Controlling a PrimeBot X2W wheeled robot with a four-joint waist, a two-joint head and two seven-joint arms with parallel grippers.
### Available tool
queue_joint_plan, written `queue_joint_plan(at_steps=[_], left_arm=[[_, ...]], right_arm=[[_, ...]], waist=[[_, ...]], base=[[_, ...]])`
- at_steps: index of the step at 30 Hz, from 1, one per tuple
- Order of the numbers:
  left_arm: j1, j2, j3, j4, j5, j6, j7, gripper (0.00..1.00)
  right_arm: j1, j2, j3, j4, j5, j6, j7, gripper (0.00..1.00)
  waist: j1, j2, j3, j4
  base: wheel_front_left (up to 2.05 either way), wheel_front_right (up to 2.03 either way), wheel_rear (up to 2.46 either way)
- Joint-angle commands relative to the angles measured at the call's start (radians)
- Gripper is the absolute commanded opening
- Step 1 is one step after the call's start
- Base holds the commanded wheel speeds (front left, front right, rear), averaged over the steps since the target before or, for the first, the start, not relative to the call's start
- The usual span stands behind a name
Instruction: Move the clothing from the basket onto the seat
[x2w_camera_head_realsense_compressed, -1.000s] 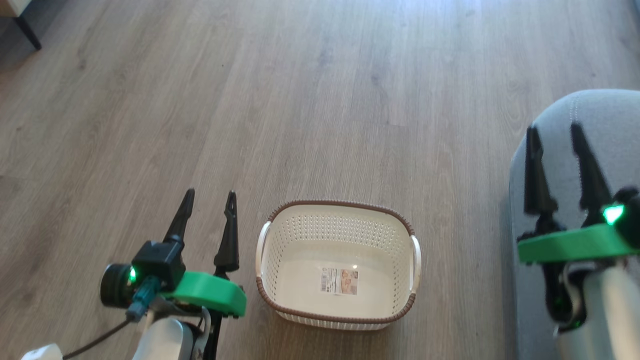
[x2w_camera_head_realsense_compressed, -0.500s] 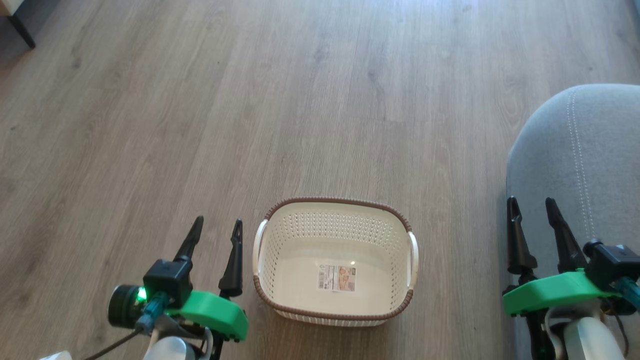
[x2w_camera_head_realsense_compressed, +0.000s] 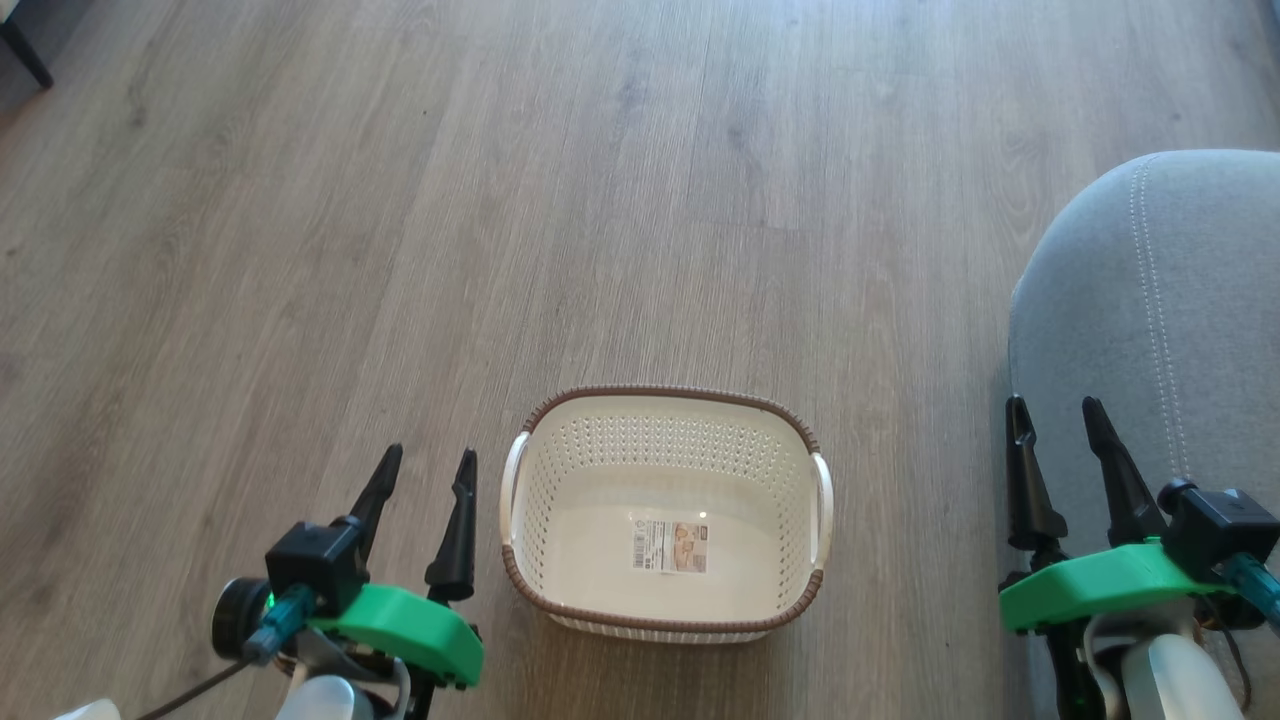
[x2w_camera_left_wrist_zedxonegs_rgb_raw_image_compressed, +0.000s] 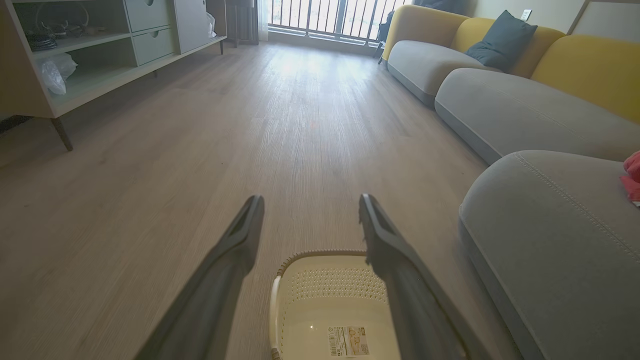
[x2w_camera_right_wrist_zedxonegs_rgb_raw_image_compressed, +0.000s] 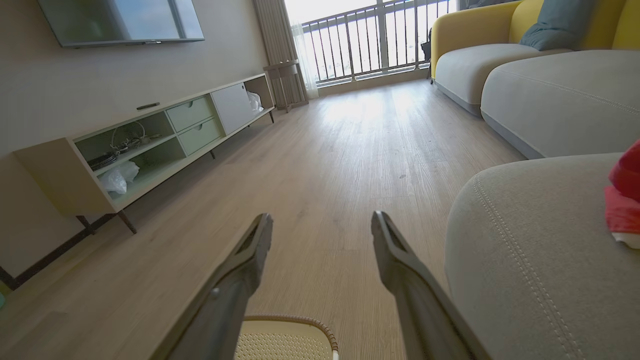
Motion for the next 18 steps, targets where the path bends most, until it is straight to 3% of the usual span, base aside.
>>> queue_joint_plan(at_steps=[1, 18], left_arm=[[-0.043, 0.0, 0.04, -0.039, -0.002, -0.009, -0.01, 1.0], [-0.037, 0.0, 0.06, -0.033, -0.036, -0.053, -0.01, 1.0]], right_arm=[[-0.031, -0.005, 0.026, -0.037, -0.008, 0.0, -0.002, 1.0], [-0.034, -0.005, 0.037, -0.04, -0.008, 0.0, -0.002, 1.0]], waist=[[0.0001, 0.0, 0.001, 0.001], [0.0001, 0.0, -0.002, 0.004]], base=[[0.0, 0.0, 0.0], [0.0, 0.0, 0.0]])
